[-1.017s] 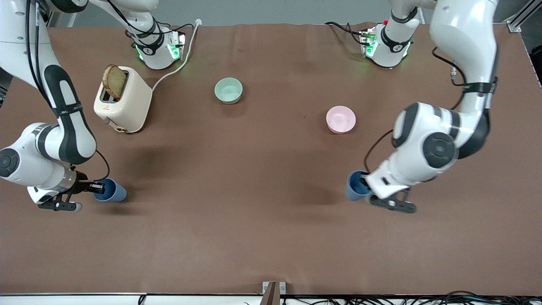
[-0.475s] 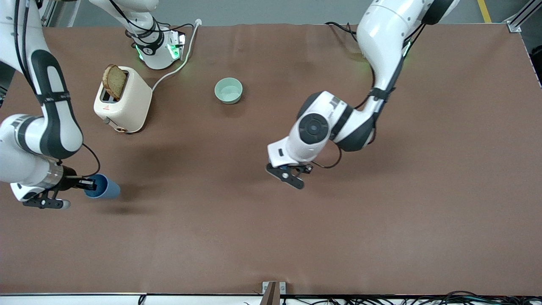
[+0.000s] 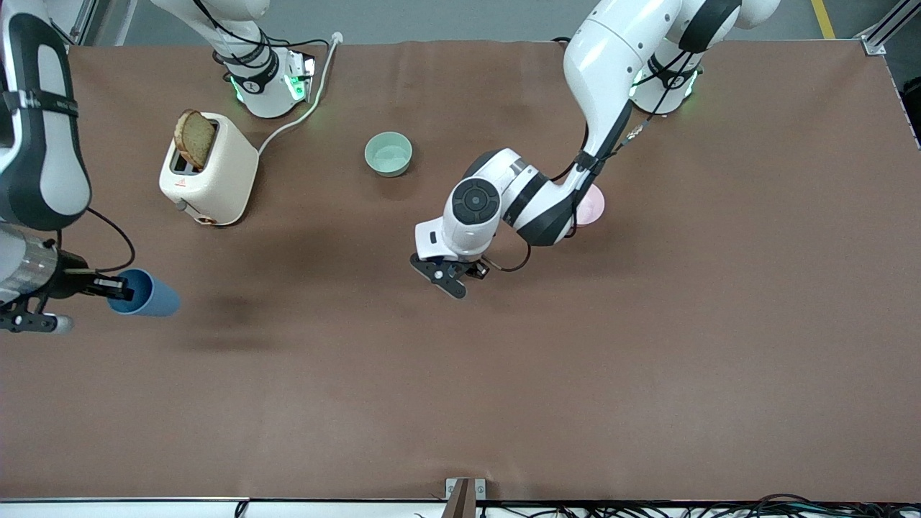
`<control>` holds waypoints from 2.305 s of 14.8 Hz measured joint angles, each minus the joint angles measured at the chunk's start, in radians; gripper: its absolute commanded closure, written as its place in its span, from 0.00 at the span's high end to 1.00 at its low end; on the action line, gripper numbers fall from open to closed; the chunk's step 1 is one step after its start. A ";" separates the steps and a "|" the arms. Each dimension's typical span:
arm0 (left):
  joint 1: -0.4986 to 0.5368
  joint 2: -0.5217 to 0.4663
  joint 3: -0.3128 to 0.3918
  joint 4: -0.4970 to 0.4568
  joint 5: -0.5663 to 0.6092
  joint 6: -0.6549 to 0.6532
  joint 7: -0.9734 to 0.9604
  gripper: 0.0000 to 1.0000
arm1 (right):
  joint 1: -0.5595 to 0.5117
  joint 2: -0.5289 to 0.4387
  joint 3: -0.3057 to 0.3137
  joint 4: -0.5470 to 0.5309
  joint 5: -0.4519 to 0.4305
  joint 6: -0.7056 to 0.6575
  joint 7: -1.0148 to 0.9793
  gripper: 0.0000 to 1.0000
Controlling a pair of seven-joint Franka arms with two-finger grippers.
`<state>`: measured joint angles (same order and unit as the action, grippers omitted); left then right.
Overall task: Stack blue cups with both arms
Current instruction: 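Lower the cup mid-table with the left gripper while the right gripper lifts, then open and withdraw the left gripper while the right gripper carries its cup, then lower the held cup into the standing blue cup with the right gripper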
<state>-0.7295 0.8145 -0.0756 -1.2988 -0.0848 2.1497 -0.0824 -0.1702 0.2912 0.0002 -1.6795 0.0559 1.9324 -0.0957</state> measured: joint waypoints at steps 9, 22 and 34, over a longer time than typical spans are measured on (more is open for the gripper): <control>0.109 -0.193 0.055 0.062 0.005 -0.267 -0.003 1.00 | 0.022 -0.284 0.007 0.012 0.000 -0.253 0.024 0.01; 0.656 -0.498 0.096 0.025 0.091 -0.419 0.021 1.00 | 0.429 -0.318 0.040 -0.040 0.008 -0.114 0.512 0.00; 0.684 -0.774 0.082 -0.293 0.091 -0.377 0.010 1.00 | 0.727 -0.008 0.040 -0.047 0.011 0.216 0.790 0.00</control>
<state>-0.0456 0.0404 0.0066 -1.5920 0.0057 1.7729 -0.0726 0.5570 0.2831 0.0398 -1.7266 0.0666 2.1487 0.6946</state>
